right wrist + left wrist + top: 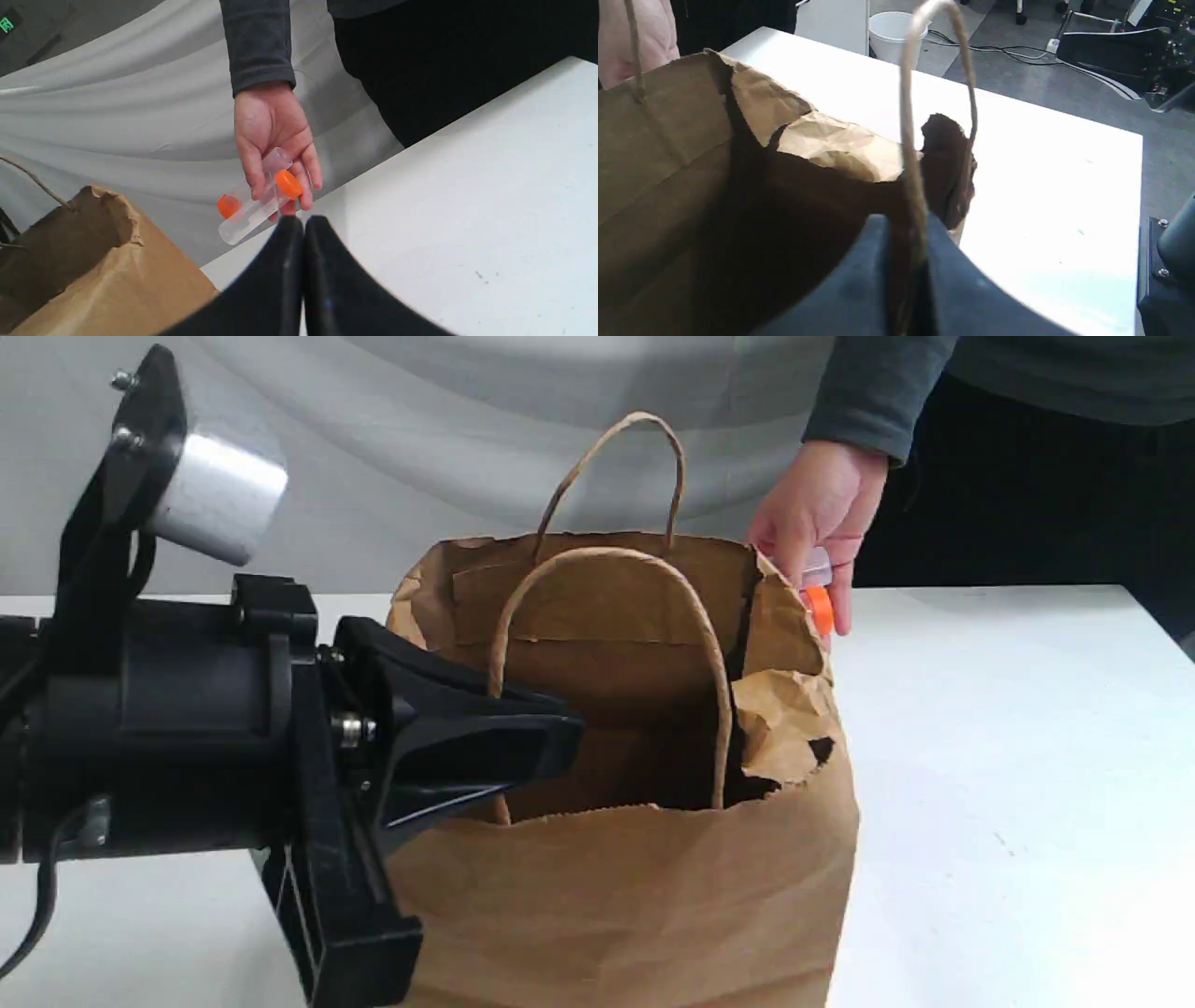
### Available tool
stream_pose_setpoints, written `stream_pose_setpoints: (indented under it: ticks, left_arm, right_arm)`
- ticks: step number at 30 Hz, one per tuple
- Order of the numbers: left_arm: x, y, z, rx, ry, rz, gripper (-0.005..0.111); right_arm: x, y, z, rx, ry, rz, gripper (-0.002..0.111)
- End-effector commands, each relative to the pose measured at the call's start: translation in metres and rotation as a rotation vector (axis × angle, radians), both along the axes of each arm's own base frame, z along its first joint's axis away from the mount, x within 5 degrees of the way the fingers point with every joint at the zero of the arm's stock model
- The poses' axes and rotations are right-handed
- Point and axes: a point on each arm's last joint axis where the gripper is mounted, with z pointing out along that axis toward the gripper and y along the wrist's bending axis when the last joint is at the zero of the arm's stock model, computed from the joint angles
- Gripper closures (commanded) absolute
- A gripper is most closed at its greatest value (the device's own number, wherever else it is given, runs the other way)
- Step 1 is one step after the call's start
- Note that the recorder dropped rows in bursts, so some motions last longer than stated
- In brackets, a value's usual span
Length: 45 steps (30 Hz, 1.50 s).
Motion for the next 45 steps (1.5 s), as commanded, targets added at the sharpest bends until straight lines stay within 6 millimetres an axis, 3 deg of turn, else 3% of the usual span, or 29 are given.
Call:
stream_pose_setpoints:
  ticks: [1,5,8,11,17,23,26,33,39,45]
  left_arm:
    - [-0.001,-0.002,0.002,-0.008,-0.008,-0.022,0.107]
    - [-0.001,-0.002,0.002,-0.008,-0.008,-0.024,0.107]
    - [-0.001,-0.002,0.002,-0.008,-0.008,-0.024,0.107]
    - [-0.001,-0.002,0.002,-0.009,-0.006,-0.023,0.107]
    - [-0.001,-0.002,0.002,-0.008,-0.008,-0.024,0.107]
    - [-0.002,-0.002,0.002,0.003,-0.015,-0.028,0.107]
    - [-0.002,-0.002,0.002,0.003,-0.014,-0.027,0.107]
    - [-0.002,-0.002,0.002,0.0,-0.007,-0.024,0.107]
    - [-0.002,-0.002,0.002,0.0,-0.007,-0.024,0.107]
    - [-0.002,-0.002,0.002,0.0,-0.007,-0.024,0.107]
  right_arm:
    - [0.0,0.0,0.0,0.029,0.003,0.002,0.108]
    - [-0.008,0.002,0.035,-0.077,-0.087,0.017,0.108]
    - [-0.016,0.002,0.08,-0.152,-0.178,0.013,0.108]
    - [-0.01,0.003,0.126,-0.249,-0.172,0.019,0.108]
    - [0.036,0.012,0.206,-0.493,-0.032,0.133,0.108]
    - [0.098,0.02,0.264,-0.6,0.097,0.27,0.108]
    - [0.13,0.023,0.277,-0.627,0.173,0.341,0.108]
    - [0.199,0.032,0.273,-0.635,0.363,0.529,0.108]
    - [0.243,0.046,0.248,-0.598,0.401,0.73,0.108]
    - [0.278,0.076,0.204,-0.654,0.482,0.876,0.106]
